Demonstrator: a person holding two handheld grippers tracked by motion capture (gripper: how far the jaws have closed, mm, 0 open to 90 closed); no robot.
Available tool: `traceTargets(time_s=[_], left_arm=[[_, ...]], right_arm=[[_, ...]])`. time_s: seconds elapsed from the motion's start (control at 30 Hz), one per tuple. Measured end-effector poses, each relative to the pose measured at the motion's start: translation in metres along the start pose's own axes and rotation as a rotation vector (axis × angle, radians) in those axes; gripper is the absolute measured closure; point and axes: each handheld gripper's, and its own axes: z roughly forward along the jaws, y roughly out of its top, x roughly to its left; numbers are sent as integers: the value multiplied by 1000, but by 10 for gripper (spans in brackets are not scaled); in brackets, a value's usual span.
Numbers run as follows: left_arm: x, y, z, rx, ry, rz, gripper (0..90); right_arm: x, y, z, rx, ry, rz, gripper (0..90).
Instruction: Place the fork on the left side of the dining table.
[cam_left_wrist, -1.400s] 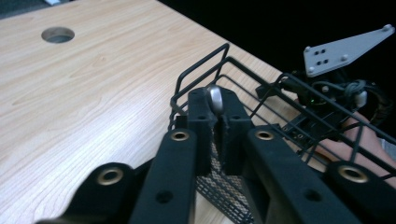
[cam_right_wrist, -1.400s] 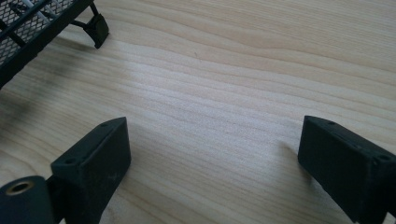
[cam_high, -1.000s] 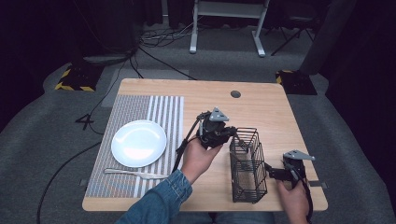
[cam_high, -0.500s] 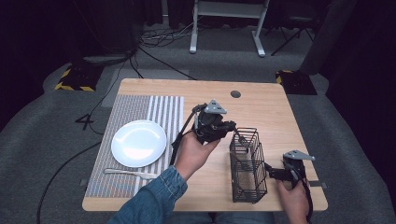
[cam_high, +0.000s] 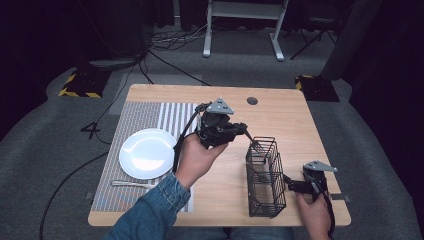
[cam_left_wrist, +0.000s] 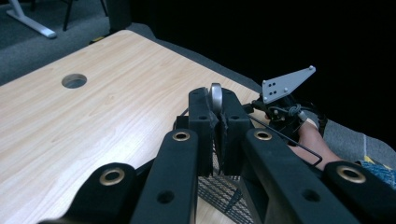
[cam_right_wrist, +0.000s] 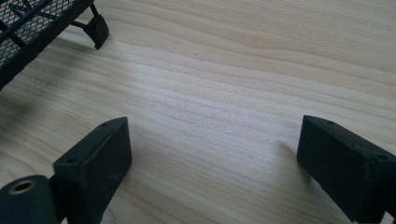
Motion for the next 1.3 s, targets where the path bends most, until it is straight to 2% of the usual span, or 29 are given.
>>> traceTargets(time_s=[0.23,0.33,0.43,0.53,0.6,0.7,0.87,0.9,0.93,0.97,1.0,1.1,1.2,1.23,1.27,1.3], left_arm=[[5,0,-13,-27,25,-7,865],[9,0,-19,-40,56,-11,865],[13,-1,-21,-45,61,-20,866],[25,-4,-27,-60,73,-57,865],[30,-7,-31,-66,97,-66,866],[35,-9,-35,-75,103,-80,865],[45,-15,-50,-87,164,-97,866],[45,-15,-50,-87,164,-97,865],[50,-17,-55,-90,186,-107,865],[50,-17,-55,-90,186,-107,865],[55,-20,-61,-91,208,-115,865],[60,-22,-65,-95,225,-129,865],[71,-28,-74,-92,256,-140,865],[71,-28,-74,-92,256,-140,865],[78,-33,-79,-85,278,-148,865],[78,-33,-79,-85,278,-148,865]], right_arm=[[0,0,0,0,-1,1,101],[0,0,0,0,-1,0,101],[0,0,0,0,-1,2,101],[0,0,0,0,-2,2,101],[0,0,0,-1,-2,1,101],[0,0,0,0,-3,2,101],[0,0,0,-1,-3,5,102],[0,0,0,-1,-4,4,102],[0,1,1,-1,-3,5,102],[0,1,1,-1,-3,5,102],[0,1,1,-1,-3,6,103],[1,1,1,-1,-3,6,103],[1,1,1,-1,-3,6,103],[1,1,1,-1,-3,6,103],[1,1,1,-1,-3,6,103],[1,1,1,-1,-3,6,103]])
